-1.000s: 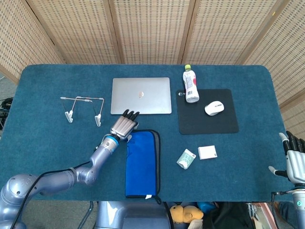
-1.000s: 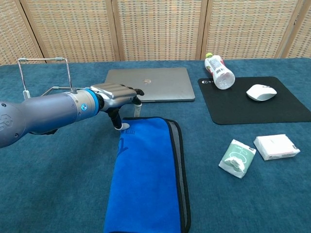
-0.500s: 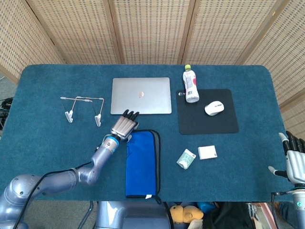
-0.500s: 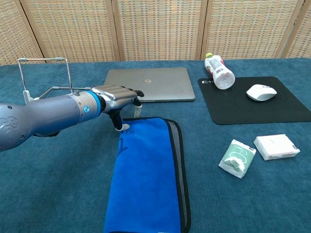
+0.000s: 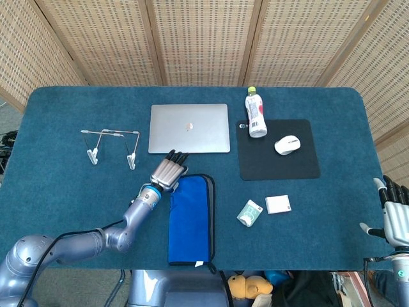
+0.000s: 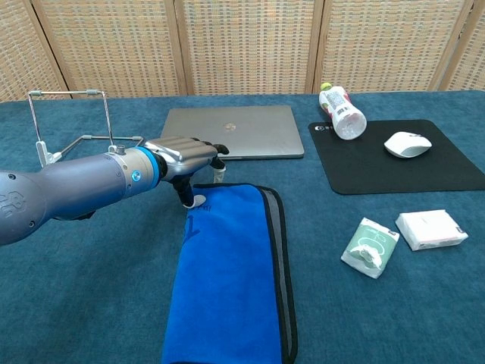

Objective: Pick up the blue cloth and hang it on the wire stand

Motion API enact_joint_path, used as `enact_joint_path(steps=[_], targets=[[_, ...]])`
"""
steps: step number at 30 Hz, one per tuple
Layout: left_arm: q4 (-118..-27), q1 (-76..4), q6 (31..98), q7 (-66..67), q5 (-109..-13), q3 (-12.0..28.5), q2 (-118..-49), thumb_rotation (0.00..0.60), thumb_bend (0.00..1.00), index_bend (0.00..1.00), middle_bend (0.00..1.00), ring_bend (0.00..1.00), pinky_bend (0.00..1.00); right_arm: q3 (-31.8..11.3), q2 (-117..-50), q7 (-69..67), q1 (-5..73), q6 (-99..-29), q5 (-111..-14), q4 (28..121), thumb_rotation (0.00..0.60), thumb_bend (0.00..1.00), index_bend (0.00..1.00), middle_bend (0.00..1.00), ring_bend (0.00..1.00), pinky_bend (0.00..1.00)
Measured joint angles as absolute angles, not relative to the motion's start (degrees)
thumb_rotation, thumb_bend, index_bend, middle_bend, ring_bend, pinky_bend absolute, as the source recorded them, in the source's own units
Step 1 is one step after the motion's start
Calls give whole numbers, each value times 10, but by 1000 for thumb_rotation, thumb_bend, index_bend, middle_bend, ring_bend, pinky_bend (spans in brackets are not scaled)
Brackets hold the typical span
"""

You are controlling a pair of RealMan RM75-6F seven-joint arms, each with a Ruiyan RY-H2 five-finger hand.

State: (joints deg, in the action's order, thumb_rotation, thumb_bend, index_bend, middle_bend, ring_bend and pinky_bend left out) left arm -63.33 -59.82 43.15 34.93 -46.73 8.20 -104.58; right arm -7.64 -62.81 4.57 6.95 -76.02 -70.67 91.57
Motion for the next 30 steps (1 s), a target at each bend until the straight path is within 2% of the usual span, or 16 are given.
enact_joint_path(steps=[10, 16, 23, 30], targets=[[-642, -595, 442, 347, -466, 87, -1045, 600, 371, 834, 0, 0, 0, -76, -629, 46, 70, -759, -706, 914, 600, 0, 0, 0, 0, 0], [-642, -595, 447, 350, -470, 89, -1047, 600, 377, 832, 0, 0, 0, -75, -630, 48, 70, -758, -706, 914, 600, 0, 0, 0, 0, 0], [-642, -595, 444, 348, -474, 89, -1046, 600, 550, 821, 0, 0, 0, -76, -629, 47, 70, -759, -706, 915, 600, 0, 0, 0, 0, 0], [-646, -594, 447, 339, -486, 92, -1044, 600, 577, 848, 0, 0, 0, -76, -628, 45, 70, -759, -707, 916, 600, 0, 0, 0, 0, 0]])
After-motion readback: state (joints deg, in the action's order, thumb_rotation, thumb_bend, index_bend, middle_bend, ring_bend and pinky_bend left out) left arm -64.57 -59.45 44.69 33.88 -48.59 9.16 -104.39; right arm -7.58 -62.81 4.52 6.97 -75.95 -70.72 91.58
